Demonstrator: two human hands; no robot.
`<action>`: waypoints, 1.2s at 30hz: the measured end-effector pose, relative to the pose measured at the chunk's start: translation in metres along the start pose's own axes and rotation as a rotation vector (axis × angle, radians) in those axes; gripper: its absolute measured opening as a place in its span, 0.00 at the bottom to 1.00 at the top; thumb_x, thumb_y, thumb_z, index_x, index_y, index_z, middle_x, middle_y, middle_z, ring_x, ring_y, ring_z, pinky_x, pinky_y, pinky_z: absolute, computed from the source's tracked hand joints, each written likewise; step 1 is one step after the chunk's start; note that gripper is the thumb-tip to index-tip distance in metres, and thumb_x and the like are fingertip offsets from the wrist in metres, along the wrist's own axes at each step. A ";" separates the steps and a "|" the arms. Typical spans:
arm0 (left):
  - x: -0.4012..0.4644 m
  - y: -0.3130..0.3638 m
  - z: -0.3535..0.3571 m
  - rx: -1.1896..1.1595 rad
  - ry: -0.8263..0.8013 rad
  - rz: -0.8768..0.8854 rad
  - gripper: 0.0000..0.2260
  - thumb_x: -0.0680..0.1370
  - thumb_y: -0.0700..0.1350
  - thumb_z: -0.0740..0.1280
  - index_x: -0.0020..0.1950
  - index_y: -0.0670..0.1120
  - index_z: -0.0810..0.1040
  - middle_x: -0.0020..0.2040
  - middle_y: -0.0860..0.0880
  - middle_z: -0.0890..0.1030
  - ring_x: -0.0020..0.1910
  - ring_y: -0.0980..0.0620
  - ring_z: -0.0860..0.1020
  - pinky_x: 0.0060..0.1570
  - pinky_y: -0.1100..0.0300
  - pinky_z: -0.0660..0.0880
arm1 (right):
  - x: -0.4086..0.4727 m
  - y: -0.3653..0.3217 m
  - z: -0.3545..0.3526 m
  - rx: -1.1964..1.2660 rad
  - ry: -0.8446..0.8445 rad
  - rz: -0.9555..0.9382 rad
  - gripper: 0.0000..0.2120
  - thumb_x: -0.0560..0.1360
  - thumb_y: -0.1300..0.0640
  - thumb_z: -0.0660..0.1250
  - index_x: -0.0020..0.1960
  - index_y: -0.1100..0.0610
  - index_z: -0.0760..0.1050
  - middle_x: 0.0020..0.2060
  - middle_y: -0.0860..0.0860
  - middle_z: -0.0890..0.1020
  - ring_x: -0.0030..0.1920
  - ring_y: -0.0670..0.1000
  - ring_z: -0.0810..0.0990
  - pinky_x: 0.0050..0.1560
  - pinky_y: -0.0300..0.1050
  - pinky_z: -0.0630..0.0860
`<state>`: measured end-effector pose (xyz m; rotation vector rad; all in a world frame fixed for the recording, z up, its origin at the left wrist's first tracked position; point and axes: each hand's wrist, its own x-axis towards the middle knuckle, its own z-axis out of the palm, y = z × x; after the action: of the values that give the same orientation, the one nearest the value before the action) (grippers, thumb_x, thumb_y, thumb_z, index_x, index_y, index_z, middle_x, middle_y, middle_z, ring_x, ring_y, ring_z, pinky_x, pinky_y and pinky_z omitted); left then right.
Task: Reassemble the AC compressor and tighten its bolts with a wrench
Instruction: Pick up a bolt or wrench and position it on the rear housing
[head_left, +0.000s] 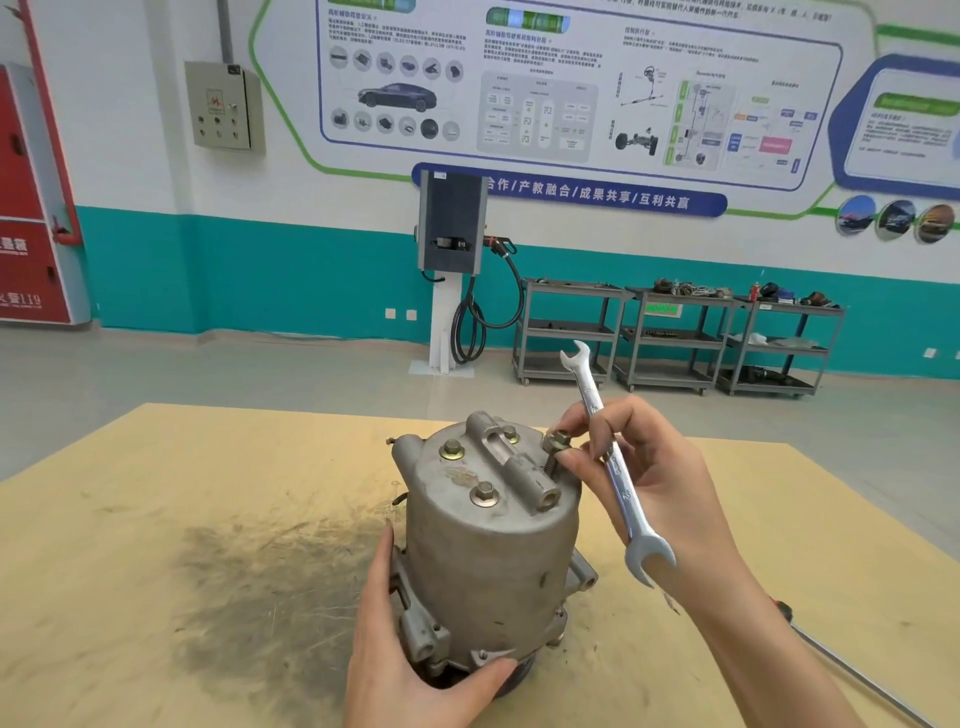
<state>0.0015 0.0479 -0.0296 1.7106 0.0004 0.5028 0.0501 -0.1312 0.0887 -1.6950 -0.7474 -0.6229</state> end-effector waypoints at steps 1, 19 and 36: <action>0.000 -0.001 0.000 -0.017 -0.001 -0.008 0.58 0.41 0.67 0.79 0.62 0.83 0.50 0.71 0.69 0.63 0.73 0.58 0.65 0.71 0.50 0.66 | 0.000 0.000 0.000 0.005 0.001 -0.008 0.09 0.72 0.52 0.71 0.40 0.45 0.71 0.47 0.49 0.82 0.50 0.55 0.81 0.54 0.52 0.76; 0.002 -0.009 0.001 -0.043 -0.028 0.053 0.57 0.43 0.64 0.81 0.63 0.84 0.51 0.68 0.76 0.59 0.71 0.59 0.66 0.70 0.47 0.68 | 0.004 -0.011 -0.010 -0.016 -0.152 0.033 0.08 0.72 0.55 0.71 0.45 0.56 0.72 0.50 0.47 0.84 0.55 0.50 0.82 0.58 0.49 0.77; -0.004 -0.012 -0.005 -0.079 -0.088 0.063 0.53 0.49 0.62 0.81 0.67 0.77 0.56 0.68 0.73 0.63 0.69 0.69 0.66 0.71 0.49 0.68 | 0.006 -0.014 -0.014 0.146 -0.046 0.142 0.02 0.80 0.58 0.61 0.48 0.56 0.71 0.49 0.51 0.86 0.56 0.47 0.81 0.55 0.39 0.73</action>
<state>-0.0005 0.0543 -0.0414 1.6581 -0.1354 0.4671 0.0429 -0.1416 0.1051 -1.6156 -0.6820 -0.4217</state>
